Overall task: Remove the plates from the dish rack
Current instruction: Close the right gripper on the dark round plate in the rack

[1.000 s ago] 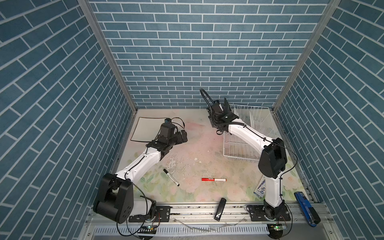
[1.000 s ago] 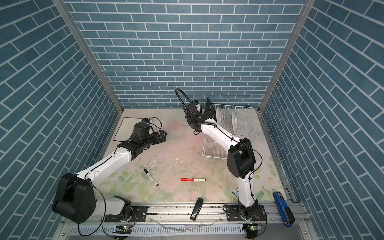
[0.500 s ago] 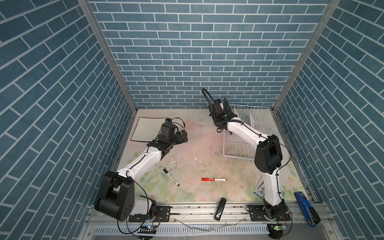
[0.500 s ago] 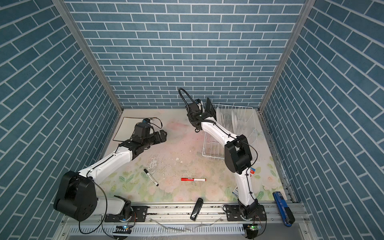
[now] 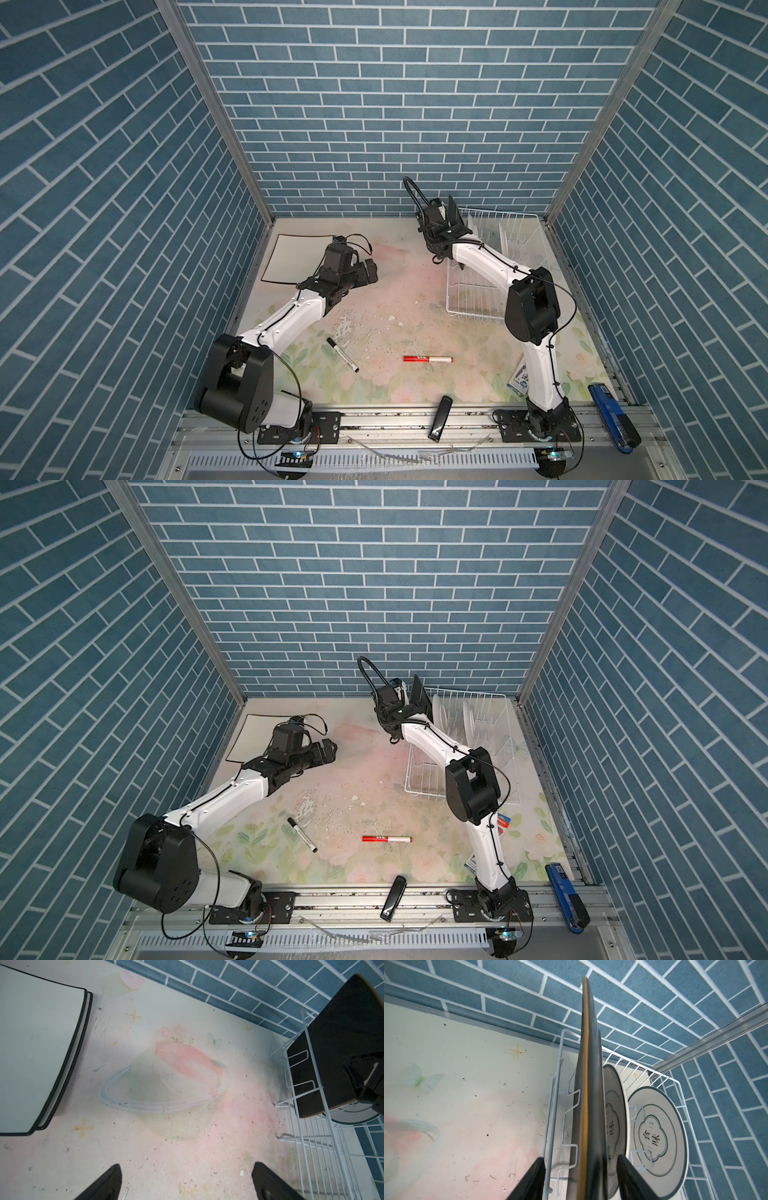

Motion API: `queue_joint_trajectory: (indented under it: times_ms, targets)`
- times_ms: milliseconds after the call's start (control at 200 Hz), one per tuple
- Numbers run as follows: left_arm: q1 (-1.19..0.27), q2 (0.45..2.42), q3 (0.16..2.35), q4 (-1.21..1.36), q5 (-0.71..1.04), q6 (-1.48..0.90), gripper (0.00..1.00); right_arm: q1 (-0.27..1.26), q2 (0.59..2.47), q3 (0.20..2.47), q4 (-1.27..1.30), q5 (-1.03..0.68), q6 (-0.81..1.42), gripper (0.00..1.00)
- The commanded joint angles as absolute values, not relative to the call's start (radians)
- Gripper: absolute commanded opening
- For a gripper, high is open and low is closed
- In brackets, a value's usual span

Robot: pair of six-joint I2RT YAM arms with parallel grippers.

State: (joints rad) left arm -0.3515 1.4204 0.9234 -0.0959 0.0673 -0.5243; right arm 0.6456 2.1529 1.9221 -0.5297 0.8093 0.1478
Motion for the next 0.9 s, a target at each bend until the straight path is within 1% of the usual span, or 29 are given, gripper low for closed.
queue_joint_trajectory:
  times_ms: [0, 180, 320, 600, 895]
  targets:
    - [-0.354, 1.426, 0.952, -0.100, 0.073, -0.515, 1.00, 0.639, 2.170, 1.971, -0.528, 0.848, 0.135, 0.53]
    - [-0.354, 1.436, 0.974, -0.121, 0.082, -0.504, 1.00, 0.636, 2.174, 1.965, -0.519, 0.855, 0.137, 0.52]
    - [-0.355, 1.436, 0.974, -0.120, 0.089, -0.509, 1.00, 0.633, 2.178, 1.959, -0.508, 0.857, 0.135, 0.48]
    - [-0.354, 1.432, 0.977, -0.126, 0.089, -0.509, 1.00, 0.629, 2.181, 1.950, -0.493, 0.856, 0.139, 0.46]
    - [-0.355, 1.442, 0.974, -0.123, 0.098, -0.517, 1.00, 0.630, 2.171, 1.924, -0.491, 0.853, 0.162, 0.39]
